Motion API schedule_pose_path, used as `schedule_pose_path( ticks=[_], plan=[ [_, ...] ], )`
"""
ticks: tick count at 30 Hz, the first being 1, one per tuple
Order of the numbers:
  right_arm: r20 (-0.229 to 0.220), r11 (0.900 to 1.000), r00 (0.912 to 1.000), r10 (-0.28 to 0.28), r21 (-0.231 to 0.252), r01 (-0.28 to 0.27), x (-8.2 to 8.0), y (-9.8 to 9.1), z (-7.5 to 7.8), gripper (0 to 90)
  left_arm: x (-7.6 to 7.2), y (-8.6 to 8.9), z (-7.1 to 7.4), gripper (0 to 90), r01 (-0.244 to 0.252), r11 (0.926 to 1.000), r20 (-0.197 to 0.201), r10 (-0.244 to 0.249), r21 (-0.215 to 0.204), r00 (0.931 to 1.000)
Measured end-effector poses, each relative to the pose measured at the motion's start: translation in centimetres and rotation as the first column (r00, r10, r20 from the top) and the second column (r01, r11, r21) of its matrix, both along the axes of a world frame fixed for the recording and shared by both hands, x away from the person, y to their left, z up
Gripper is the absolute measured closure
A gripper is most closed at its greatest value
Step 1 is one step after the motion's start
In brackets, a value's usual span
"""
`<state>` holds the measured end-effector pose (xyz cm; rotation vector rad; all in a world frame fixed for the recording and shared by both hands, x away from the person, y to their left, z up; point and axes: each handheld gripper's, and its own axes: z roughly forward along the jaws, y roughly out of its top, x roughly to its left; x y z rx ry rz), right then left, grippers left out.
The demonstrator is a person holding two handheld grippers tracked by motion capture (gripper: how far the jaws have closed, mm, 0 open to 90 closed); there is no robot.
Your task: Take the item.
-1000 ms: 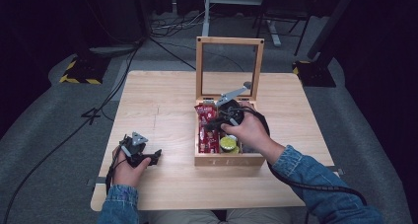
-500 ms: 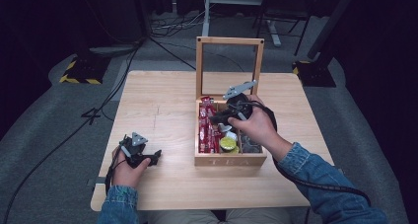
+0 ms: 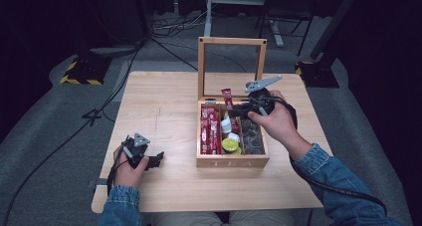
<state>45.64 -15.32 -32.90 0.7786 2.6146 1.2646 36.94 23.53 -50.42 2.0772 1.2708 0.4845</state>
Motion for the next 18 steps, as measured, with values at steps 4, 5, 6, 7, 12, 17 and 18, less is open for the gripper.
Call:
schedule_pose_path(
  ticks=[4,5,6,7,12,17,18],
  plan=[
    [0.006,0.9992,0.9992,-0.039,0.005,0.039,0.3,-1.7,0.2,80.1,0.0,0.0,0.0,13.9,0.0,1.0,0.0,0.0,0.001,1.0],
    [0.006,0.9989,0.9989,-0.048,0.006,0.048,0.4,-2.1,0.3,80.1,0.0,0.0,0.0,13.9,0.0,1.0,0.001,0.0,0.0,1.0],
    [0.006,0.9983,0.9983,-0.058,0.007,0.058,0.5,-2.5,0.3,80.1,0.0,0.0,0.0,13.9,0.0,1.0,0.001,0.0,0.0,1.0],
    [0.01,0.9979,0.9978,-0.065,0.008,0.065,0.5,-2.9,0.4,80.1,0.0,0.0,0.0,13.9,0.0,1.0,0.0,0.0,0.001,1.0],
    [0.019,0.9958,0.9957,-0.091,0.009,0.091,0.6,-4.5,0.9,80.1,0.0,0.0,0.0,13.9,-0.001,1.0,0.001,0.001,0.0,1.0],
    [0.023,0.9928,0.9925,-0.12,0.008,0.12,0.7,-6.0,1.2,80.1,0.0,0.0,0.0,13.9,0.0,1.0,0.001,0.0,-0.001,1.0],
    [0.023,0.9918,0.9915,-0.128,0.008,0.128,0.7,-6.4,1.1,80.1,0.0,0.0,0.0,13.9,0.0,1.0,0.0,0.0,0.0,1.0]
  ],
)
